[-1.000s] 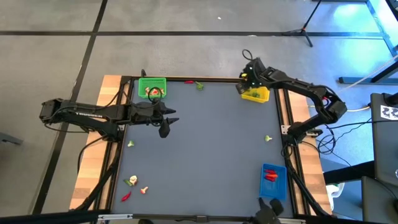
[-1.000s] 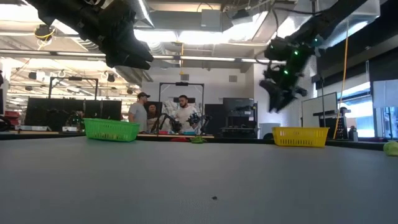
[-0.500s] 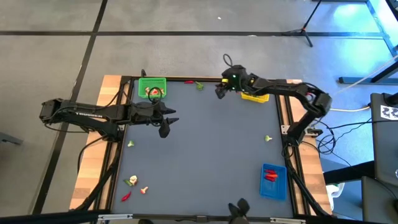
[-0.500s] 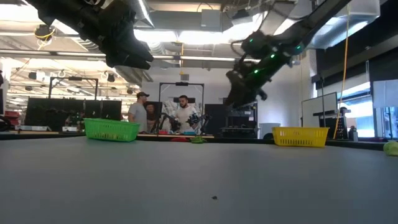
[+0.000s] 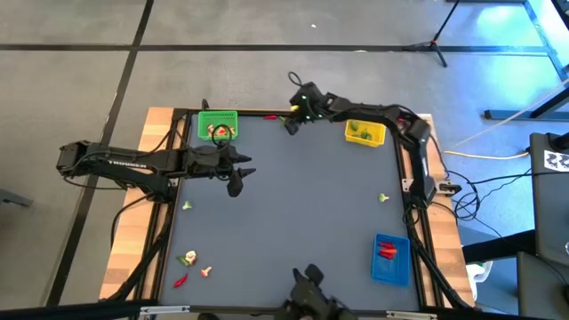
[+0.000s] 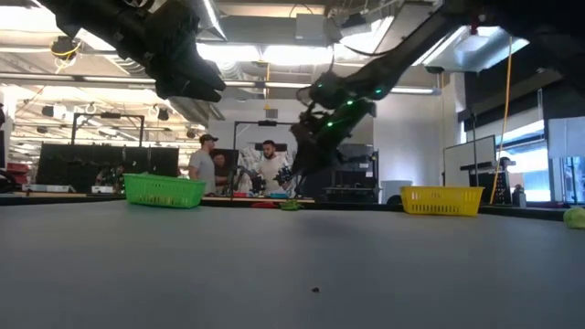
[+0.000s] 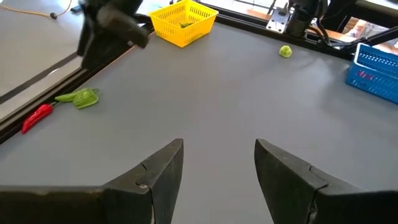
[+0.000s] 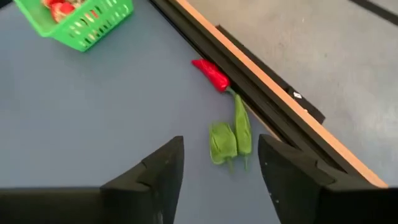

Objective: Sort produce into baskets
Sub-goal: Put the green chili pepper into the yellow bin

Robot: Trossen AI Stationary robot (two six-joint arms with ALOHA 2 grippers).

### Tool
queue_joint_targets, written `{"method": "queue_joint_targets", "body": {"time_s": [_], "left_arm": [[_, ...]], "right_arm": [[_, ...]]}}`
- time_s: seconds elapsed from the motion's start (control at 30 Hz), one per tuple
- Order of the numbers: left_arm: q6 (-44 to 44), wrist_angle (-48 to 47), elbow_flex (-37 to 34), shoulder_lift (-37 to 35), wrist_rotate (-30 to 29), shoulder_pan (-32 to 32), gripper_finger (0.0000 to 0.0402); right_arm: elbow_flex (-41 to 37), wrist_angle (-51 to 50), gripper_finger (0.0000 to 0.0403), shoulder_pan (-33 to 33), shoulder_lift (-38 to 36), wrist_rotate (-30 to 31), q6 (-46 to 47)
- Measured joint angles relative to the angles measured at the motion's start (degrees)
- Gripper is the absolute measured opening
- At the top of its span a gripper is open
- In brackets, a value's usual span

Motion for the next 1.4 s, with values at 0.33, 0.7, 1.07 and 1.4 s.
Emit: {"method": "queue_joint_targets", "body": {"time_s": [0.33, 0.7, 1.07, 1.4], "left_arm": [[0.02, -0.17, 0.00, 0.00, -0.07, 0.00, 0.0194], [0.03, -0.19, 0.00, 0.00, -0.24, 0.02, 0.0194], [0.30, 0.00, 0.00, 0.00, -0.31, 0.17, 0.0194], [0.10, -0.02, 0.00, 0.00, -0.31, 0.24, 0.0193]], "right_arm": [[17.04, -15.71, 0.0144, -0.15, 11.33, -0.89, -0.07], [21.78, -22.42, 0.0137, -3.06, 15.70, -7.32, 1.37], [21.67, -19.90, 0.0137, -5.01, 17.81, -18.21, 0.06], [21.67, -19.08, 0.0057, -5.07, 17.79, -20.61, -0.63]]}}
